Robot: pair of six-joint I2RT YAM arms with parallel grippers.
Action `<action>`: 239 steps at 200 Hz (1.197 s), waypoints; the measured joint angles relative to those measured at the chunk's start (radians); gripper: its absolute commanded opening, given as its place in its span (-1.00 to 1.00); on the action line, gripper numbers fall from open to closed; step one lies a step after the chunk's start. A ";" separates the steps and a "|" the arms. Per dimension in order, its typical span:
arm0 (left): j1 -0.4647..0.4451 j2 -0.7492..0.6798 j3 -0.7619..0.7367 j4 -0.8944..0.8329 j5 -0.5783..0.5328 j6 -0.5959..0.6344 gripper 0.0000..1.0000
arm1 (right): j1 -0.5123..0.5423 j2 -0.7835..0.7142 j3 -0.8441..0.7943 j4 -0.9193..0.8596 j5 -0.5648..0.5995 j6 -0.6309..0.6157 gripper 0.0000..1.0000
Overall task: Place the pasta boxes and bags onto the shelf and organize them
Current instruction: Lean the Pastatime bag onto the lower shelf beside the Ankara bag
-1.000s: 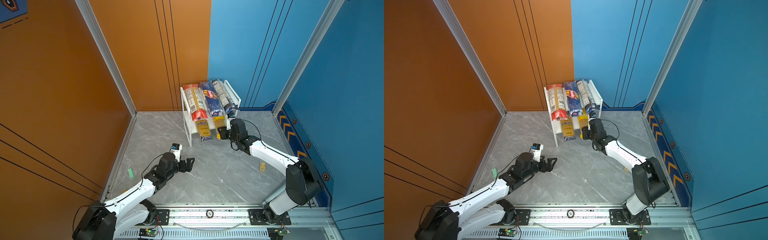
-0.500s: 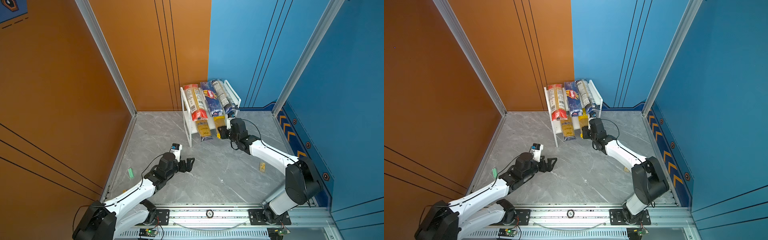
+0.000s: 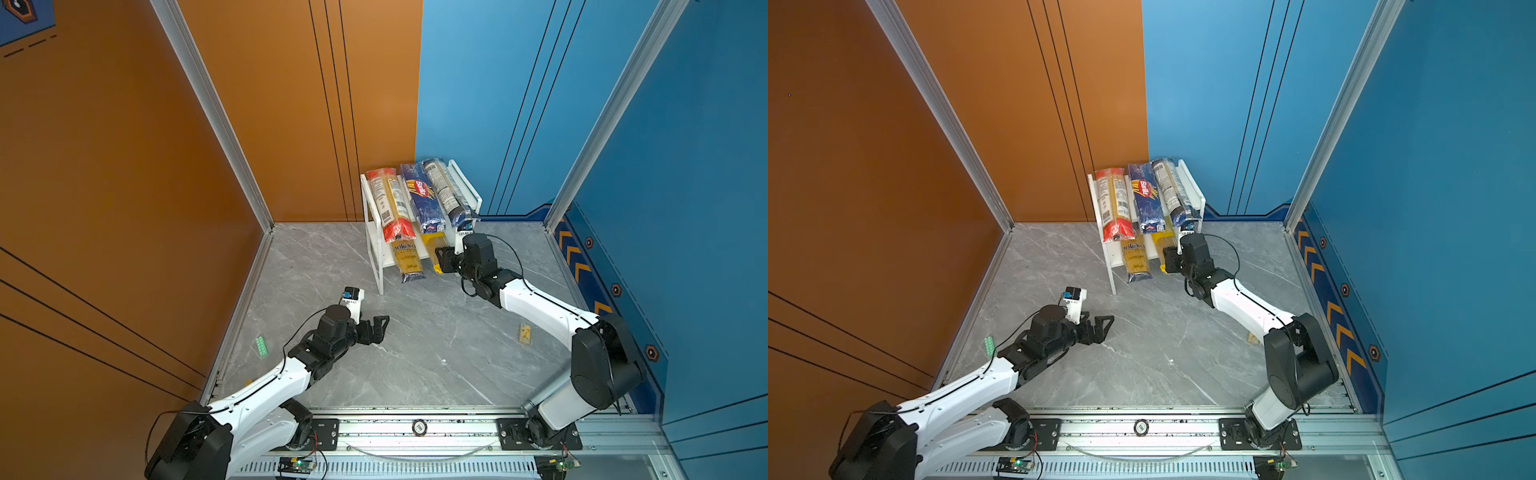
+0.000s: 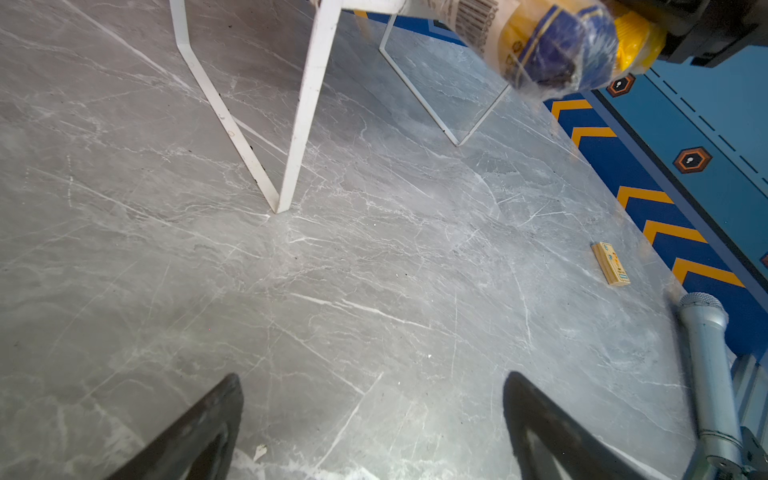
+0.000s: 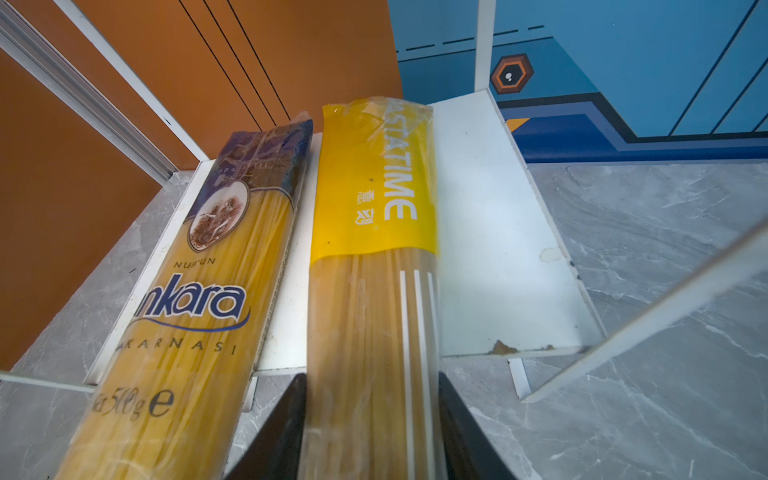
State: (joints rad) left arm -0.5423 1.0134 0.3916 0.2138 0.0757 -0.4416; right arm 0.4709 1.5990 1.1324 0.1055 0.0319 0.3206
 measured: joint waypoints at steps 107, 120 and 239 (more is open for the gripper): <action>0.001 -0.005 -0.014 0.000 0.000 0.000 0.96 | 0.000 0.000 -0.003 0.027 0.000 0.001 -0.04; 0.001 -0.006 -0.014 0.000 0.000 0.000 0.96 | 0.000 0.000 -0.004 0.030 0.000 0.001 -0.04; 0.001 -0.006 -0.014 -0.001 0.000 0.000 0.96 | 0.000 -0.020 -0.041 0.053 0.000 0.001 -0.01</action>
State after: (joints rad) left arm -0.5415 1.0077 0.3779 0.2131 0.0757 -0.4416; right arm 0.4709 1.5787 1.0912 0.1585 0.0319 0.3218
